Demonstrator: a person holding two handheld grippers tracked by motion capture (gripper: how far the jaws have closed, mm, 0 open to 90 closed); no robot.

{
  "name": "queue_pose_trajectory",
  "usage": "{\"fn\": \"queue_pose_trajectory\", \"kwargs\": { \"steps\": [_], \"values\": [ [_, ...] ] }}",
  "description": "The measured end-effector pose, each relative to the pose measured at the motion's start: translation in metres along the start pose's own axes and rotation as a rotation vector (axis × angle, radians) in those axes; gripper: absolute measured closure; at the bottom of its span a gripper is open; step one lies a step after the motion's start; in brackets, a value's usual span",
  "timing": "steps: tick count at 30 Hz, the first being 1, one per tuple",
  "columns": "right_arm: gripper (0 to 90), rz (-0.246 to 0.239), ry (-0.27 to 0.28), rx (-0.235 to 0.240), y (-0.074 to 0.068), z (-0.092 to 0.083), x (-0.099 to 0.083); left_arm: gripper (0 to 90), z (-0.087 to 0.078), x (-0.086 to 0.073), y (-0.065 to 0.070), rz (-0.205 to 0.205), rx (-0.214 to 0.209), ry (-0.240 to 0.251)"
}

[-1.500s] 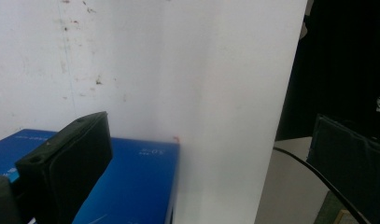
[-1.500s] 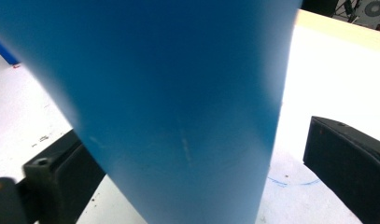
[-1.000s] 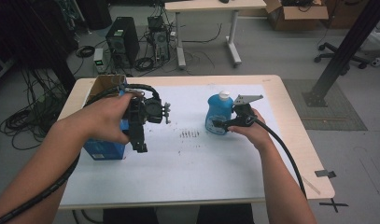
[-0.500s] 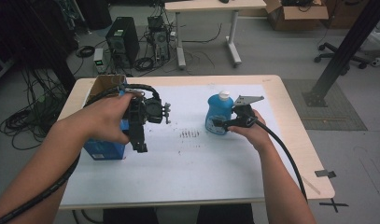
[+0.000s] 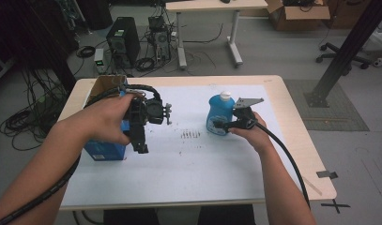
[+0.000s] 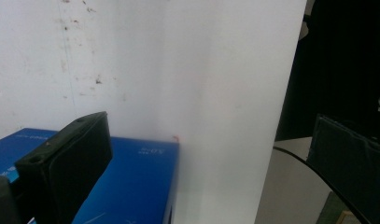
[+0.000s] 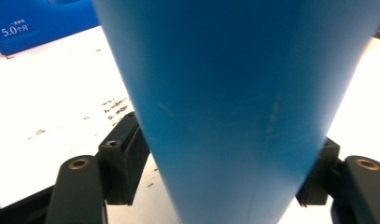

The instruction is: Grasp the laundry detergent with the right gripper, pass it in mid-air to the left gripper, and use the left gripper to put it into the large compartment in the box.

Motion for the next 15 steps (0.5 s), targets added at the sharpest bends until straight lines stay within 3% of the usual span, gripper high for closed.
{"fn": "queue_pose_trajectory", "kwargs": {
  "steps": [15],
  "values": [
    [41.1,-0.037,-0.001,-0.020,0.0003,-0.0001,-0.0013,0.2,-0.0007,0.0019,-0.0013,0.002,0.004,0.000]
  ]
}}
Point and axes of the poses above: each handheld gripper's, and its own axes: z roughly forward along the jaws, x roughly out of its top, y roughly to its right, the point moved 8 cm from there along z, roughly forward along the jaws, and after that the axes turned 3 degrees about z, right-handed, at the moved point
